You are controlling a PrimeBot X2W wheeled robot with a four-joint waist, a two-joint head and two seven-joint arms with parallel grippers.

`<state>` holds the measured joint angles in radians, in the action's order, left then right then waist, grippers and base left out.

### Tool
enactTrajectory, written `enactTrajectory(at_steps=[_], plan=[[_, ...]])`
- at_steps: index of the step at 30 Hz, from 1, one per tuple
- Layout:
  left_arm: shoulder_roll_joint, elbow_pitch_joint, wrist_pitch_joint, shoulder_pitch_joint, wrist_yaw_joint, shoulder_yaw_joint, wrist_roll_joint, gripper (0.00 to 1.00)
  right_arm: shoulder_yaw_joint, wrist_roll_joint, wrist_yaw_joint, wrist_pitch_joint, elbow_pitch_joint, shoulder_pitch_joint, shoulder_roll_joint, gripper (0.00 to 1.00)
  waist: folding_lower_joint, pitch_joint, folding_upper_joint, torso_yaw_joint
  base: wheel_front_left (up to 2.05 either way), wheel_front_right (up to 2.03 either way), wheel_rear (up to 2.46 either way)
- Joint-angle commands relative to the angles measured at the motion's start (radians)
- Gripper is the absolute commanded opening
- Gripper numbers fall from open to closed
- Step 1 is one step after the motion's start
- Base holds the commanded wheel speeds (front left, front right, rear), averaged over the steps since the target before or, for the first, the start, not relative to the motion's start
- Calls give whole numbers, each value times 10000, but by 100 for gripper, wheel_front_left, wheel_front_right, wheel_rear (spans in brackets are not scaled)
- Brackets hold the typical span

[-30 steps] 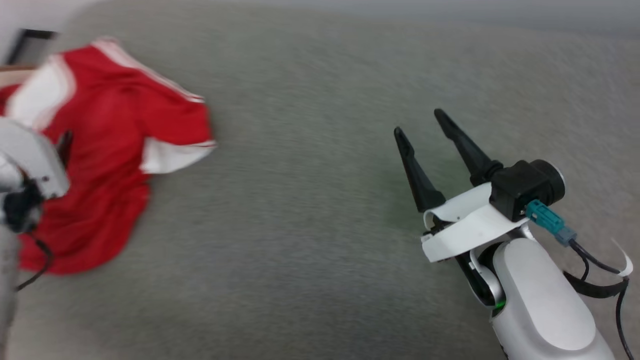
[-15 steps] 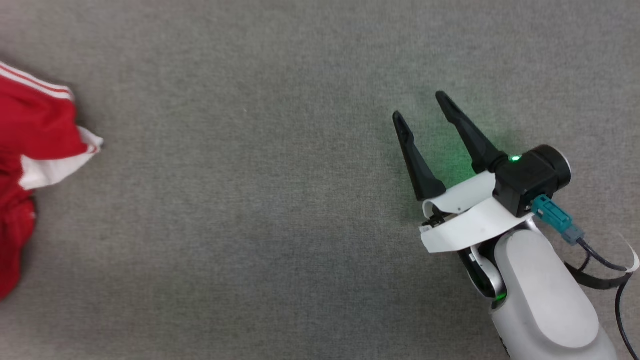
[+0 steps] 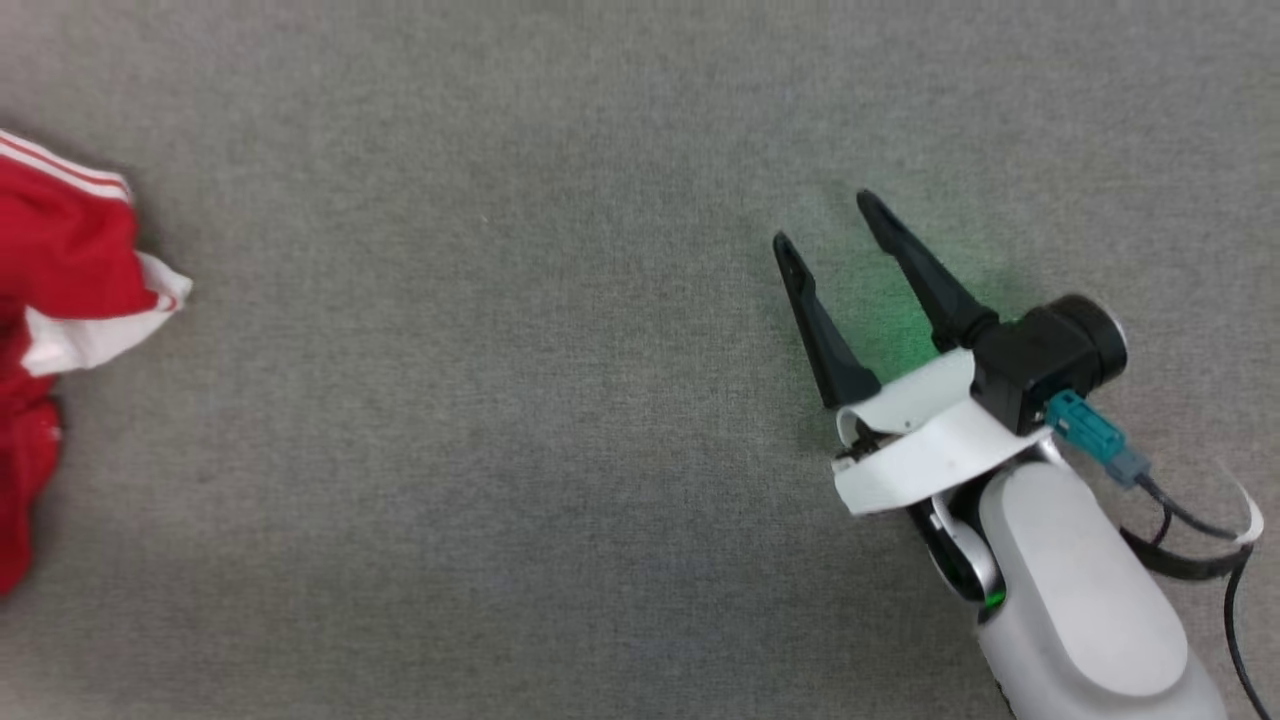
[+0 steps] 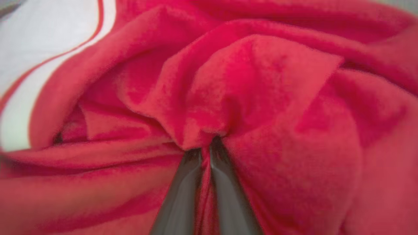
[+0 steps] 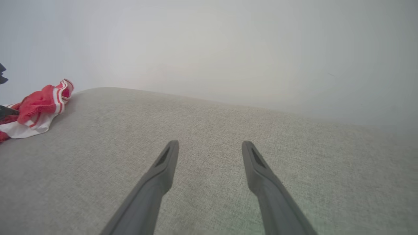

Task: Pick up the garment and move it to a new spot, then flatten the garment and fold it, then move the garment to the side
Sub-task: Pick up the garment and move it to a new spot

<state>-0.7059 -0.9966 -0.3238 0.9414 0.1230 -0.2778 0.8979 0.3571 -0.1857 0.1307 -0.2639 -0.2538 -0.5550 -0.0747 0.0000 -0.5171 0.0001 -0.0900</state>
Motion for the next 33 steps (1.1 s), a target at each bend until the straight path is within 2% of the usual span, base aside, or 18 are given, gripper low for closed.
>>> enactTrajectory(at_steps=[1, 7, 13, 19, 25, 28, 33], plan=[[646, -44, 298, -391, 126, -341, -38, 0, -26, -101, 1, -7, -78, 244, 0, 100, 0, 726, -1, 420, 0, 0, 0], [104, 563, 2398, -20, 77, -652, -22, 0, -85, -294, 1, -7, -264, 649, 21, 100, 0, 1740, -1, 661, 0, 0, 0], [482, 1836, 3290, 254, 77, -1623, 375, 0, -408, -473, 1, -5, -401, 1134, 57, 100, 0, 2569, -1, 707, 0, 0, 0], [796, 3473, 3158, 884, 77, -3180, 571, 0, -663, -509, 1, -7, -398, 1571, 60, 100, 0, 3054, -1, 332, 0, 0, 0], [896, 5635, 2671, 1703, 70, -4467, 1305, 0, -1386, -613, 1, -7, -64, 1661, 108, 100, 0, 2832, -1, -320, 0, 0, 0], [1236, 6284, 2500, 1983, 65, -4884, 1754, 0, -1787, -712, 1, -7, 118, 1774, 146, 100, 0, 2685, -1, -567, 0, 0, 0], [1650, 7650, 1601, 2174, 65, -5993, 2786, 0, -2351, -818, 1, -5, 410, 1811, 202, 100, 0, 2299, -1, -979, 0, 0, 0]])
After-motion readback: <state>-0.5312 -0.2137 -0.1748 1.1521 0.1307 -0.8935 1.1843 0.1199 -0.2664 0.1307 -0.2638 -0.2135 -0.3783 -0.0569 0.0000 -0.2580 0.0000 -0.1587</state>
